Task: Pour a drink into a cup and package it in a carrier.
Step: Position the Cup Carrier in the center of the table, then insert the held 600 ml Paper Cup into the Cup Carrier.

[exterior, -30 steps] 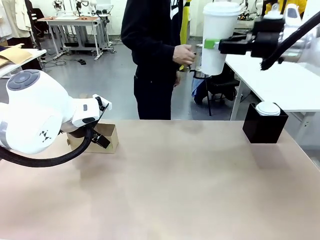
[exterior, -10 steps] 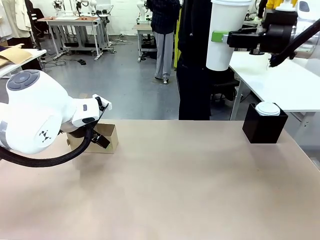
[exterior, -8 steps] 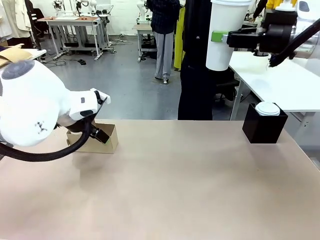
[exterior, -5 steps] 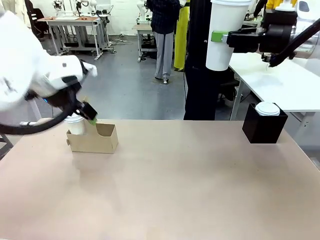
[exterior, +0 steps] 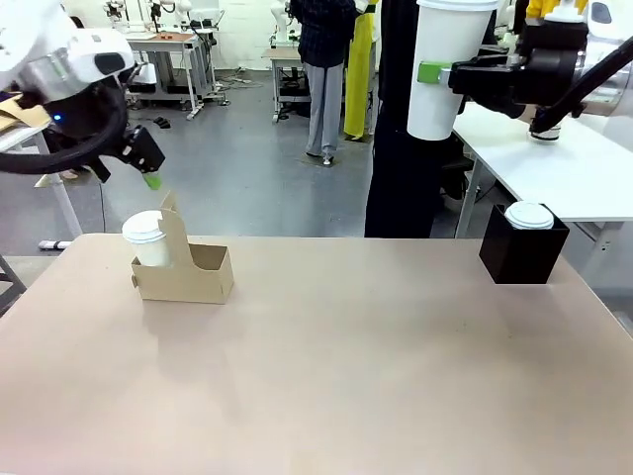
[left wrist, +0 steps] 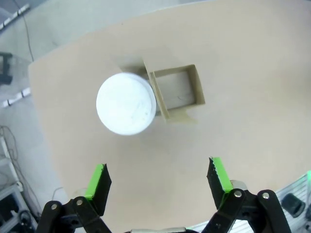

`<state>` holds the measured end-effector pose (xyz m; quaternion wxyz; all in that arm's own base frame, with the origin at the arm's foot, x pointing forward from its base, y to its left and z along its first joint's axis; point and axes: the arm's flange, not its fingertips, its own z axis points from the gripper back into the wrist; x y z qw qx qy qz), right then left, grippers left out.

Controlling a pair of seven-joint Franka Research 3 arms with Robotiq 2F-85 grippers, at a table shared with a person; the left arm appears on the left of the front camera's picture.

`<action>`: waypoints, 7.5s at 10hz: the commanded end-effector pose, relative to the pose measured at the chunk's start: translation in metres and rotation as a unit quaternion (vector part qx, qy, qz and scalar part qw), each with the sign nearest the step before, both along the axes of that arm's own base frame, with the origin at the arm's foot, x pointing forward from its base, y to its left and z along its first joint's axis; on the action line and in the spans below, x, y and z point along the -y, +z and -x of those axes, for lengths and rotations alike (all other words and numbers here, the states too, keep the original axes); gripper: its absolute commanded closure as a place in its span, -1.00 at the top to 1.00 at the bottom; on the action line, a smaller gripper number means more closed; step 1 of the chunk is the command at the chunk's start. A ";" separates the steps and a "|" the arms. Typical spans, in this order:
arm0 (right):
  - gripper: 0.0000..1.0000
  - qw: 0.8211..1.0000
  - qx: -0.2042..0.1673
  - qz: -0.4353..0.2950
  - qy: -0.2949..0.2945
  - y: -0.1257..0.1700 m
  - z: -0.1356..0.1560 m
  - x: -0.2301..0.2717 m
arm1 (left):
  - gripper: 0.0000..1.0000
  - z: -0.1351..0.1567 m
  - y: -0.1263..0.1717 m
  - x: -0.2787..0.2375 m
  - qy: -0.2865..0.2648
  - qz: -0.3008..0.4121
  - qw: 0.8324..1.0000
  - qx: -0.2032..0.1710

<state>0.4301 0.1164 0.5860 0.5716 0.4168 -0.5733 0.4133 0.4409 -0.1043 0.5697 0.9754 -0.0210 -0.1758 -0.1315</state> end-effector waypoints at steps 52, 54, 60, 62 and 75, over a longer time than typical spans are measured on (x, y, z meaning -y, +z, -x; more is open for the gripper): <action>0.60 1.000 0.004 -0.003 0.002 0.003 0.001 -0.001 | -0.96 0.091 -0.068 0.288 0.127 0.011 0.991 -0.039; 0.60 1.000 0.004 -0.003 0.002 0.003 0.001 -0.001 | -0.96 0.087 -0.074 0.293 0.125 0.006 0.991 -0.046; 0.60 1.000 0.004 -0.003 0.002 0.003 0.001 -0.001 | -0.96 0.089 -0.070 0.286 0.111 0.016 0.992 -0.048; 0.60 1.000 0.004 -0.003 0.002 0.003 0.001 -0.001 | -0.96 0.089 -0.070 0.286 0.111 0.016 0.992 -0.048; 0.60 1.000 0.004 -0.003 0.002 0.003 0.001 -0.001 | -0.96 0.089 -0.070 0.286 0.111 0.016 0.992 -0.048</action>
